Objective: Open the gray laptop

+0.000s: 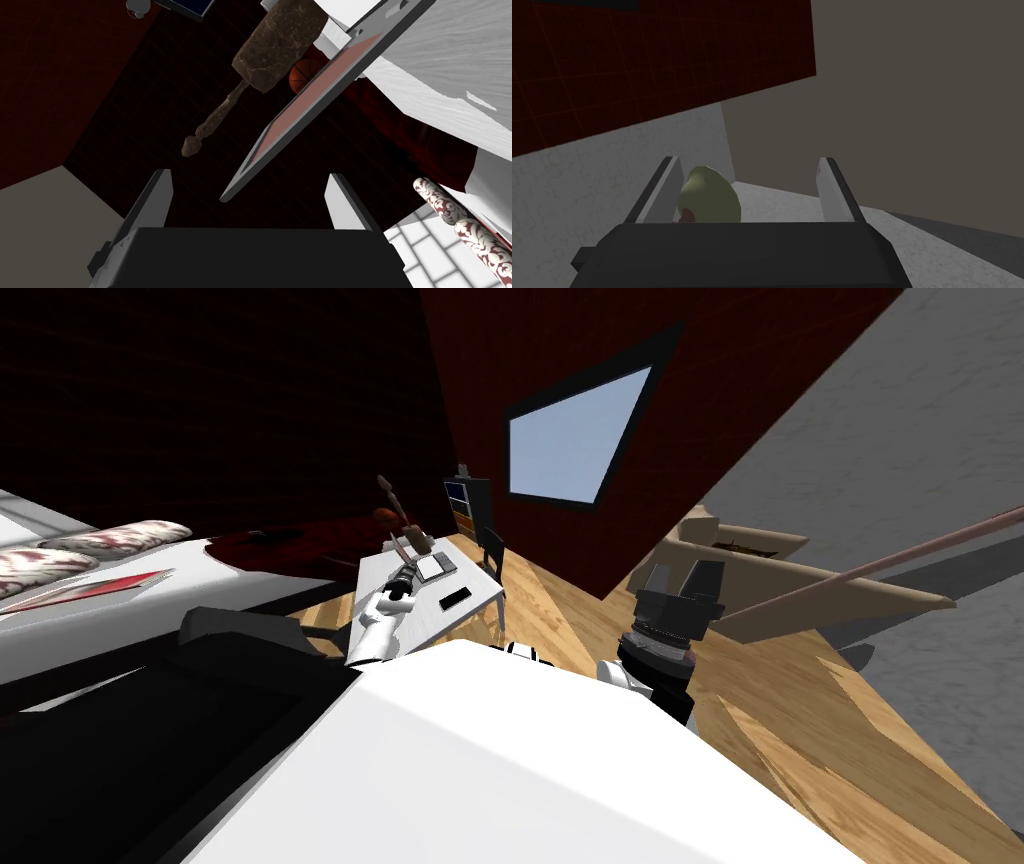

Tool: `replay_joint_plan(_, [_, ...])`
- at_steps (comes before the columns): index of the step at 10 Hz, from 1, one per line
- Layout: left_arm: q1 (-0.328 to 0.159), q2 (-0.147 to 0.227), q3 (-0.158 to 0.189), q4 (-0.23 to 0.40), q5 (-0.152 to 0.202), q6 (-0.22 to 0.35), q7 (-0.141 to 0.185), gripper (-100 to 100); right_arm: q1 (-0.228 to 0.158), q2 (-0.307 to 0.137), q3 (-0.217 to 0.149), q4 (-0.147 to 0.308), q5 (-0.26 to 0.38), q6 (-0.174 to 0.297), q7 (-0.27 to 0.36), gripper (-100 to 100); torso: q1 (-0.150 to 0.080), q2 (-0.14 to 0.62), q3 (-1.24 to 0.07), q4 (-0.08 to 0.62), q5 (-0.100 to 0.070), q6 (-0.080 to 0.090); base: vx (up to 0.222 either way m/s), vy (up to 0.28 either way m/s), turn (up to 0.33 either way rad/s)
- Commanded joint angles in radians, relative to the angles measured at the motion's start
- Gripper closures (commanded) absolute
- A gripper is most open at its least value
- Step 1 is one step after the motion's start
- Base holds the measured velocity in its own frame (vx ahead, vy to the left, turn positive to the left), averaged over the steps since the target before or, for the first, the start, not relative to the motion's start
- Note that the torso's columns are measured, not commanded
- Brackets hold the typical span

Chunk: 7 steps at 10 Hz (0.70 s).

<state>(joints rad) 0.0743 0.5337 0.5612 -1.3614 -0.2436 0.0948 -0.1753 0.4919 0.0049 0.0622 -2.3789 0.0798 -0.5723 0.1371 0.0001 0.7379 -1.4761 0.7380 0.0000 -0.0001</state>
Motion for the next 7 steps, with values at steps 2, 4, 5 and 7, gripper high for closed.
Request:
replay_joint_plan(2, [-0.072, 0.050, 0.021, 0.087, -0.001, 0.013, 0.049, -100, 0.000, 0.000, 0.000, 0.000, 0.000, 0.000, 0.000, 0, 0.002, 0.001, 0.001, 0.000, 0.001, 0.000, -0.112, 0.118, -0.207])
replay_joint_plan(4, [-0.109, 0.067, 0.019, 0.117, 0.002, 0.008, 0.078, -100, 0.000, 0.000, 0.000, 0.000, 0.000, 0.000, 0.000, 0, 0.000, 0.000, 0.000, 0.000, 0.000, 0.000, -0.079, 0.118, -0.079])
replay_joint_plan(5, [-0.128, 0.075, 0.016, 0.130, 0.005, 0.002, 0.093, -100, 0.000, 0.000, 0.000, 0.000, 0.000, 0.000, 0.000, 0, 0.000, -0.002, -0.001, -0.001, 0.000, 0.000, -0.085, 0.140, -0.078])
replay_joint_plan(7, [-0.121, 0.075, 0.014, 0.116, 0.009, 0.005, 0.097, -100, 0.000, 0.000, 0.000, 0.000, 0.000, 0.000, 0.000, 0, 0.001, 0.000, 0.000, 0.000, 0.000, 0.000, -0.058, 0.116, -0.022])
